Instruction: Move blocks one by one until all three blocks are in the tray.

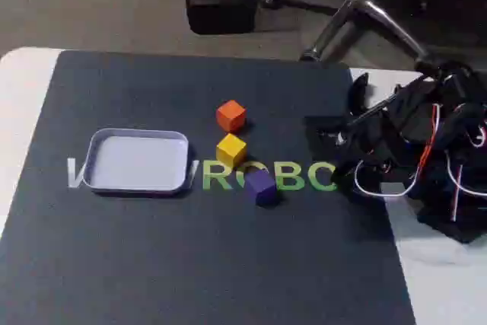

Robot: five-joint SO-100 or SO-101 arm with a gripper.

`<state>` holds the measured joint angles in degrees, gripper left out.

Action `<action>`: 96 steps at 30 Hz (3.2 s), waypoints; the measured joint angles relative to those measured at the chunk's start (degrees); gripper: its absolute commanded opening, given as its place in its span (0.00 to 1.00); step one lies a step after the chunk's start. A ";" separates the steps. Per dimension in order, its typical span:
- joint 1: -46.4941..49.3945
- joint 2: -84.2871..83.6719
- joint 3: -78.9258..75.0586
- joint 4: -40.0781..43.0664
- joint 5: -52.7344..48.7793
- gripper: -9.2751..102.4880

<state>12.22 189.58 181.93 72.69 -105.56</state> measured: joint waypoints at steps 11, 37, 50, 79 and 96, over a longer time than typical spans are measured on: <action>-3.16 0.00 0.00 0.26 1.05 0.01; 1.14 -0.18 0.00 -11.87 2.29 0.01; -7.65 -0.09 -19.95 2.72 9.93 0.03; -9.14 -63.02 -63.02 5.45 37.00 0.03; -2.64 -76.46 -60.29 -7.56 38.58 0.04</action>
<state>9.58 113.12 121.64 65.13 -66.97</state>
